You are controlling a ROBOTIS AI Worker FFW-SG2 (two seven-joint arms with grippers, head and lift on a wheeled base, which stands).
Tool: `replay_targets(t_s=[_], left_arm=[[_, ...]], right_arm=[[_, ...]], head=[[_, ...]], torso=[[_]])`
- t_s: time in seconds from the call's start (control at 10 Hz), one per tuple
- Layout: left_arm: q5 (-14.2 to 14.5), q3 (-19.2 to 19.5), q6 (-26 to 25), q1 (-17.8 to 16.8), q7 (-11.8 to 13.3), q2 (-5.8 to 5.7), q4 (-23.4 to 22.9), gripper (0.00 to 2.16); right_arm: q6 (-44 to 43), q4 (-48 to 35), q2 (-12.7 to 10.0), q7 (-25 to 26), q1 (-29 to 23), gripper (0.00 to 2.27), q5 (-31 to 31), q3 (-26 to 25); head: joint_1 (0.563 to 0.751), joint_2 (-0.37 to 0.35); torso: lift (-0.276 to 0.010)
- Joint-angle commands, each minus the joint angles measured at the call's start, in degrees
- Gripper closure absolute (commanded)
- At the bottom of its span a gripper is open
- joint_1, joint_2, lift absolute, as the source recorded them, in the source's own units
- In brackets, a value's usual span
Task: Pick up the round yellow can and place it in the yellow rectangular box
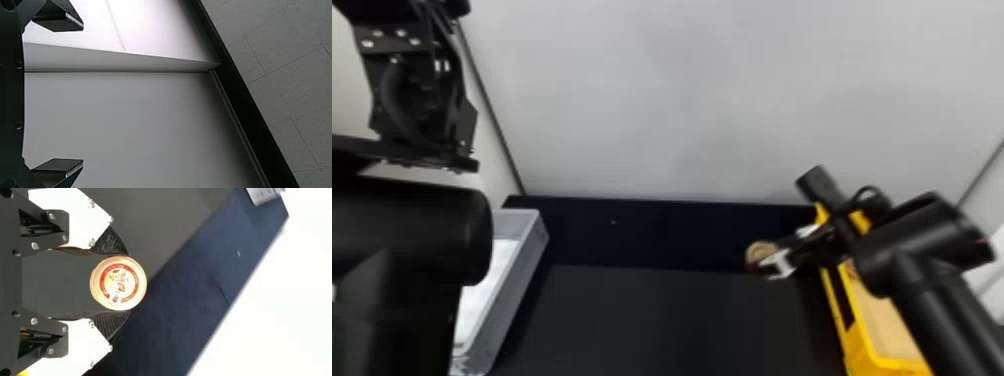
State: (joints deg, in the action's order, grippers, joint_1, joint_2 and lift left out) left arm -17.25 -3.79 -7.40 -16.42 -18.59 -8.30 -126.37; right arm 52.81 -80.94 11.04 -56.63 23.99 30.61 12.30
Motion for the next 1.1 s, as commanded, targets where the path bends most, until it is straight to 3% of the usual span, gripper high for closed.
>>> replay_targets(t_s=[0.0,0.4,0.6,0.7,0.8,1.0], left_arm=[[-0.2,0.1,-1.4,-0.1,0.0,-0.67,-1.1,0.07],[-0.3,0.5,-2.2,-0.2,0.3,-1.02,-1.6,0.07],[-0.4,0.5,-2.2,-0.5,0.4,-1.02,-1.7,0.07],[-0.4,0.6,-2.2,-0.4,0.4,-1.02,-1.7,0.07],[-0.4,0.8,-2.0,-0.2,0.4,-1.02,-1.7,0.07],[-0.4,1.2,-1.7,0.2,0.5,-1.11,-1.8,0.07]], right_arm=[[4.7,-9.1,2.1,-4.1,-1.0,0.62,8.3,-7.1],[7.9,-14.1,7.1,-6.7,-3.8,0.62,15.1,-19.1],[6.0,-12.7,7.9,-5.2,-5.4,0.62,15.0,-25.9],[3.7,-10.3,7.5,-2.1,-6.7,0.62,12.0,-29.7],[0.6,-6.8,6.9,3.5,-8.1,0.62,3.2,-33.3],[-3.6,0.3,7.9,16.7,-11.0,0.62,-14.2,-33.4]], head=[[0.663,0.054],[0.663,0.054],[0.663,0.054],[0.663,0.054],[0.663,0.054],[0.663,0.054]], torso=[[-0.010],[-0.010],[-0.010],[-0.010],[-0.010],[-0.010]])
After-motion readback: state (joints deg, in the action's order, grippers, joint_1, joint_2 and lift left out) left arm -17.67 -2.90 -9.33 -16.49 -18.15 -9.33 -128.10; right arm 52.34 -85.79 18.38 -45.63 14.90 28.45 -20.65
